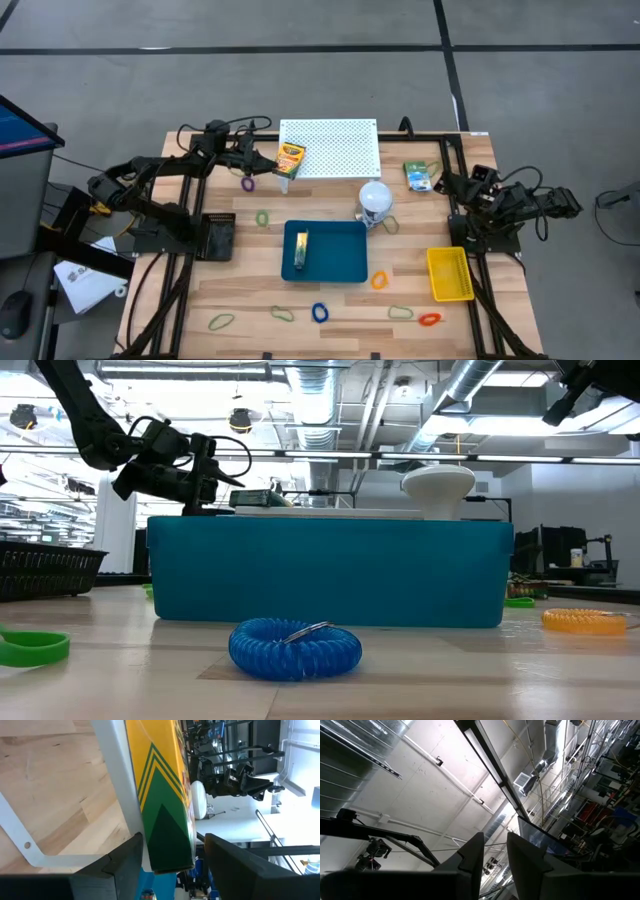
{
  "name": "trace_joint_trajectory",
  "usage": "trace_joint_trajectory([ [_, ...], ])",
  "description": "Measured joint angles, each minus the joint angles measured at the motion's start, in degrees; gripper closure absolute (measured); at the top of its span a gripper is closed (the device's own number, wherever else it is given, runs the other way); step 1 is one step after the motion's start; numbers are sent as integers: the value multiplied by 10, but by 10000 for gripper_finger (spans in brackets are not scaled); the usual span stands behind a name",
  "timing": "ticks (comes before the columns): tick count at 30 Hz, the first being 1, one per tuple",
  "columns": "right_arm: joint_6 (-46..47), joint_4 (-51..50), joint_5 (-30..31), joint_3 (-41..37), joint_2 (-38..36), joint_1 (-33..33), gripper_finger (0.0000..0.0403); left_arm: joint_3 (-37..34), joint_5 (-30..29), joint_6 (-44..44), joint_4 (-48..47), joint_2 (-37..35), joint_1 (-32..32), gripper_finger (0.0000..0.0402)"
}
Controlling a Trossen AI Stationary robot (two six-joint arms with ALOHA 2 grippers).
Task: Pick & Place Office Desk Supplies
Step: Put the left crayon box into the blue bin
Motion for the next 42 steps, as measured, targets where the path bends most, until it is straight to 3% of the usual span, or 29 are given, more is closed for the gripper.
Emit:
trace_joint_trajectory([
  [10,1,0,0,0,0,0,320,0,30,3,-1,0,11,253],
  [27,1,-13,0,0,0,0,320,0,49,9,-33,0,13,282],
  [42,1,-24,0,0,0,0,320,0,38,13,-22,0,13,209],
])
